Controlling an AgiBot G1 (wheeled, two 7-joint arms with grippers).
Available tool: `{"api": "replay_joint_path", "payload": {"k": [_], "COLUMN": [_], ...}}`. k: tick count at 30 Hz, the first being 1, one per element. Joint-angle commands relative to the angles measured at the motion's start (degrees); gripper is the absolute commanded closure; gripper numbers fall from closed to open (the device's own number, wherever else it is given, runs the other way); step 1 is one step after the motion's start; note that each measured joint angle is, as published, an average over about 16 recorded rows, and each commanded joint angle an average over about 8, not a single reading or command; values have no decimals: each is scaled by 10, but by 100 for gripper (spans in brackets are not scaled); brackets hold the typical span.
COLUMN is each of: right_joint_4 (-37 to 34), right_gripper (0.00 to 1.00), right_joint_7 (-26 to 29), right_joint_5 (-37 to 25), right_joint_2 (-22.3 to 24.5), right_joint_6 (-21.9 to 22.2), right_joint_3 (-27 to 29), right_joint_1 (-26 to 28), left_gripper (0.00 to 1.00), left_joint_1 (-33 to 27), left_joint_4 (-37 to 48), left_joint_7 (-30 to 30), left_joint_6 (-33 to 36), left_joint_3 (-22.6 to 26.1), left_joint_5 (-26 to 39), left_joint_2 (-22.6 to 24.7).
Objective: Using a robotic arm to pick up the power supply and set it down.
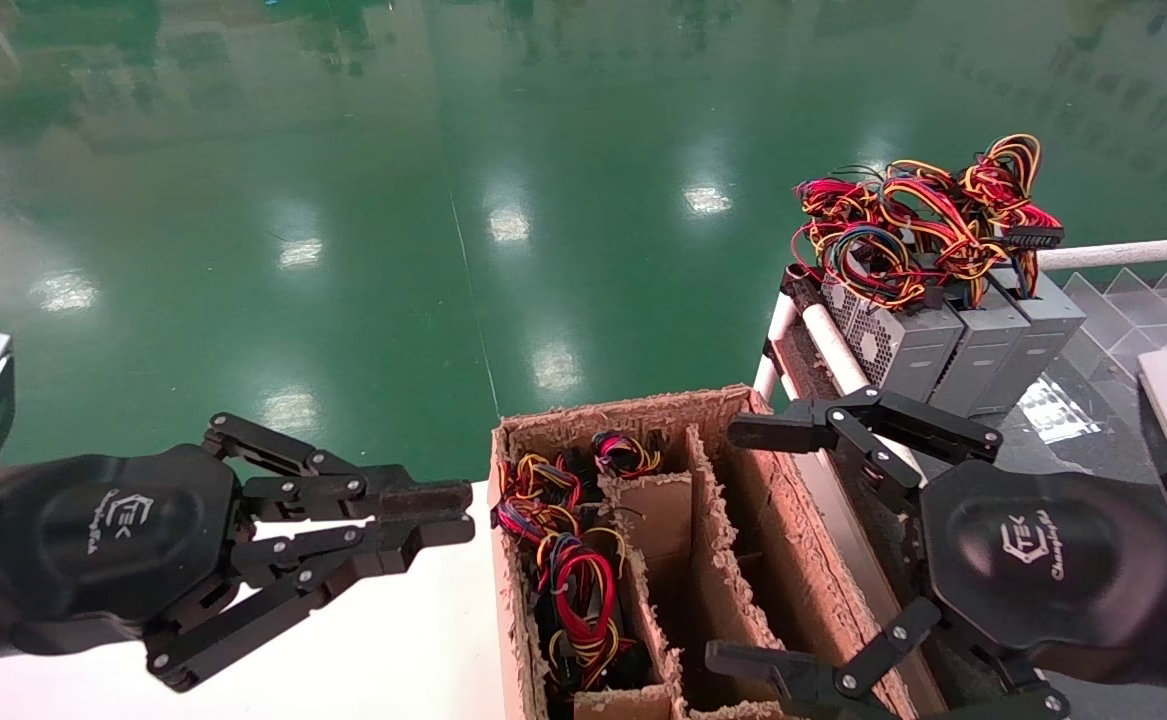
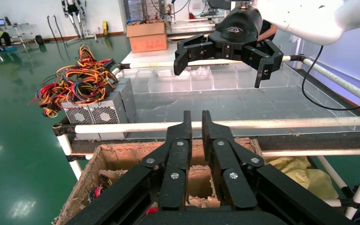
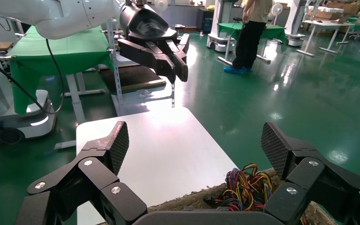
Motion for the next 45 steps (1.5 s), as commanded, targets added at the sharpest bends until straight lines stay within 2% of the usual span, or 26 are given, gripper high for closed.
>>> {"api": "replay_joint_path", "payload": {"k": [1,2,9,10,33,38,42,43,45], "right_joint_4": [0,0,0,0,-6,-10,-21,-27,-45], "right_gripper": [0,0,0,0,0,0,0,5,27], "right_joint_7": [0,0,0,0,3,19,50,59,75], "right_joint_5": [0,0,0,0,-14,-55,-114,-130,-159], "right_joint_2": [0,0,0,0,5,3,-18,-28,-49], "right_joint_6": [0,0,0,0,8,26,49,53,60], "right_joint_3": [0,0,0,0,-3,-21,-55,-66,-86], "right_joint_1": [0,0,0,0,0,6,23,30,45], "left_gripper": [100,97,10,0,0,0,0,0,0], "left_joint_1": [0,0,0,0,0,0,0,0,0], "left_joint_4": [0,0,0,0,0,0,0,0,0], "left_joint_7": [0,0,0,0,0,0,0,0,0], "left_joint_6": [0,0,0,0,0,0,0,0,0], "left_joint_3": [0,0,0,0,0,0,0,0,0], "left_joint_5": [0,0,0,0,0,0,0,0,0], "left_joint_2": [0,0,0,0,0,0,0,0,0]}}
